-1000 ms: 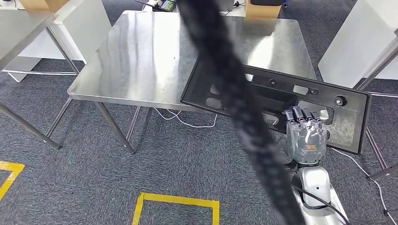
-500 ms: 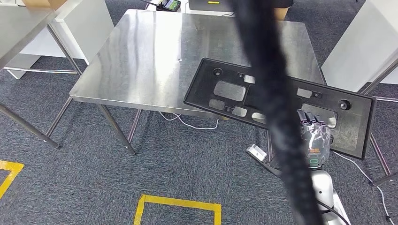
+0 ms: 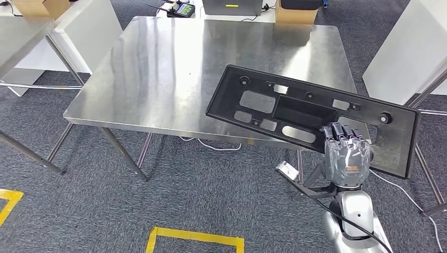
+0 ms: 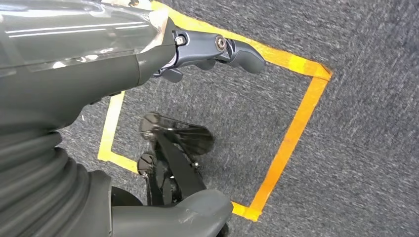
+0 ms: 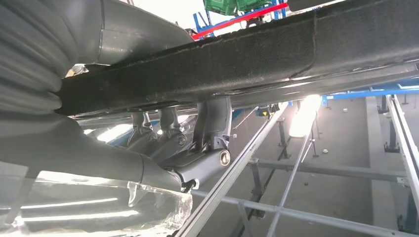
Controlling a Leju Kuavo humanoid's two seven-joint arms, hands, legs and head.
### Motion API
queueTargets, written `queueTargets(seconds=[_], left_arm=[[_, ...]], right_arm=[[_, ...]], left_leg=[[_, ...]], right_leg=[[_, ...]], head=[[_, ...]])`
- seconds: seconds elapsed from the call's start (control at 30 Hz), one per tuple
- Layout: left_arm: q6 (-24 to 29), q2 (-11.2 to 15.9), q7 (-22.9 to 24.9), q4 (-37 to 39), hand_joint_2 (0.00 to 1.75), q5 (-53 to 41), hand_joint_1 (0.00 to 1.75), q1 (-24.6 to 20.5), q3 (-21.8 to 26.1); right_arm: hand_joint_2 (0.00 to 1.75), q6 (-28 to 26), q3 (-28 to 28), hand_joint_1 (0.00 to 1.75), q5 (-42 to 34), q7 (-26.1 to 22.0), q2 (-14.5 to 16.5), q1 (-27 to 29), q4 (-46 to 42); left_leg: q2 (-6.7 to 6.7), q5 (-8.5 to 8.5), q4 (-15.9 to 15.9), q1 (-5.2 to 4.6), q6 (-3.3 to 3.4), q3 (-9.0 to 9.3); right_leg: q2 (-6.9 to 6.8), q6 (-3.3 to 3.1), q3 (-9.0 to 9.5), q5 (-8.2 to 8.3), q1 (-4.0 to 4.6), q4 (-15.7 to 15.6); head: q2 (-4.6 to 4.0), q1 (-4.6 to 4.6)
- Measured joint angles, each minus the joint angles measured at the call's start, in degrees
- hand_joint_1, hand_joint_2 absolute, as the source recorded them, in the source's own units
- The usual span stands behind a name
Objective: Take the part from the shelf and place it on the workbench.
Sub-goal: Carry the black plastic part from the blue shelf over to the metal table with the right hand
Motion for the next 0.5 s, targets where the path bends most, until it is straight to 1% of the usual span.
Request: queueTargets(seconds=[0.03,0.07,0.1,0.13,0.17,0.2,0.23,0.27,0.3,0.33,0.37,0.4,0.43,0.47,0.5], left_arm=[[0.01,0.03,-0.01,-0.01,1.75,0.0,0.0,0.01,0.0],[0.02,0.15,-0.02,-0.01,1.75,-0.01,0.0,-0.02,-0.01],[0.03,0.24,-0.05,-0.01,1.75,-0.01,0.0,-0.05,-0.01],[0.04,0.36,-0.1,-0.02,1.75,-0.02,0.0,-0.07,-0.01],[0.05,0.45,-0.14,-0.03,1.75,-0.02,0.0,-0.1,-0.01],[0.05,0.46,-0.18,-0.05,1.75,-0.02,0.0,-0.11,0.01],[0.05,0.49,-0.21,-0.07,1.75,-0.01,0.0,-0.09,0.01],[0.05,0.49,-0.24,-0.07,1.75,-0.01,0.0,-0.08,0.02],[0.04,0.48,-0.26,-0.07,1.75,0.0,0.0,-0.1,0.02],[0.04,0.45,-0.28,-0.07,1.75,0.0,0.0,-0.11,0.02],[0.04,0.39,-0.29,-0.06,1.75,-0.01,0.0,-0.13,0.02],[0.04,0.34,-0.29,-0.05,1.75,-0.07,0.0,-0.13,0.02],[0.04,0.28,-0.29,-0.04,1.75,-0.14,0.0,-0.1,0.02],[0.04,0.21,-0.29,-0.03,1.75,-0.22,0.0,-0.06,0.02],[0.04,0.16,-0.29,-0.02,1.75,-0.3,0.0,-0.03,0.02]], right_arm=[[1.75,0.02,0.02,1.75,0.0,0.0,0.07,-0.09,-0.01],[1.75,0.02,0.02,1.75,0.0,0.0,0.14,-0.18,-0.01],[1.75,0.03,0.03,1.75,0.01,0.01,0.19,-0.23,0.0],[1.75,0.05,0.03,1.75,0.02,0.01,0.22,-0.22,0.01],[1.75,0.08,0.03,1.75,0.05,0.02,0.26,-0.17,0.0],[1.75,0.1,0.05,1.75,0.11,0.02,0.27,-0.1,-0.08],[1.75,0.11,0.07,1.75,0.17,0.03,0.28,0.0,-0.21],[1.75,0.11,0.09,1.75,0.23,0.04,0.29,0.06,-0.34],[1.75,0.11,0.1,1.75,0.27,0.05,0.28,0.09,-0.46],[1.75,0.11,0.1,1.75,0.29,0.09,0.24,0.17,-0.51],[1.75,0.12,0.08,1.75,0.3,0.11,0.2,0.31,-0.51],[1.75,0.12,0.08,1.75,0.3,0.14,0.16,0.57,-0.51],[1.75,0.12,0.07,1.75,0.31,0.15,0.13,0.9,-0.51],[1.75,0.12,0.06,1.75,0.31,0.15,0.09,1.19,-0.51],[1.75,0.12,0.05,1.75,0.31,0.15,0.04,1.37,-0.51]], left_leg=[[-0.05,2.77,-4.15,-0.44,0.87,1.32],[0.01,4.79,-8.09,-0.94,1.81,2.81],[0.17,6.01,-11.13,-1.46,2.57,4.03],[0.31,6.37,-12.8,-1.89,3.13,4.73],[0.49,6.09,-13.17,-2.16,3.41,4.93],[0.57,6.06,-13.65,-2.28,3.51,5.22],[0.58,6.19,-14.35,-2.16,3.51,5.79],[0.59,6.32,-15.17,-2.0,3.55,6.52],[0.61,6.43,-15.97,-1.78,3.53,7.28],[0.61,6.43,-16.43,-1.62,3.46,7.89],[0.57,6.19,-16.54,-1.6,3.48,8.24],[0.5,5.92,-16.52,-1.59,3.37,8.49],[0.42,5.58,-16.49,-1.57,3.24,8.79],[0.33,5.23,-16.44,-1.52,3.08,9.13],[0.25,4.84,-16.32,-1.44,2.86,9.54]], right_leg=[[0.09,-0.01,0.34,-0.26,0.1,-0.05],[0.15,0.06,0.63,-0.53,0.27,-0.09],[0.18,0.19,0.81,-0.76,0.31,-0.16],[0.2,0.4,0.9,-0.95,0.25,-0.23],[0.19,0.65,0.96,-1.11,0.23,-0.36],[0.17,0.89,1.13,-1.22,0.21,-0.63],[0.04,1.09,1.24,-1.37,0.24,-0.59],[-0.08,1.16,1.07,-1.75,0.33,0.05],[-0.18,1.15,0.27,-2.46,0.41,1.84],[-0.27,1.09,-1.32,-3.48,0.32,4.85],[-0.27,1.09,-3.48,-4.66,0.23,8.54],[-0.27,1.23,-5.74,-5.55,0.09,12.03],[-0.28,1.6,-7.42,-5.74,-0.07,14.14],[-0.29,2.18,-8.13,-5.05,-0.28,14.26],[-0.35,2.92,-7.66,-3.44,-0.51,12.15]], head=[[-0.01,-0.01],[-0.01,0.07],[0.0,0.09],[0.0,0.1],[0.0,0.12],[0.0,-0.02],[-0.01,-0.06],[-0.01,-0.08],[-0.01,-0.07],[-0.01,0.02],[-0.01,0.06],[-0.01,0.09],[-0.01,0.09],[-0.01,0.09],[-0.01,0.1]])
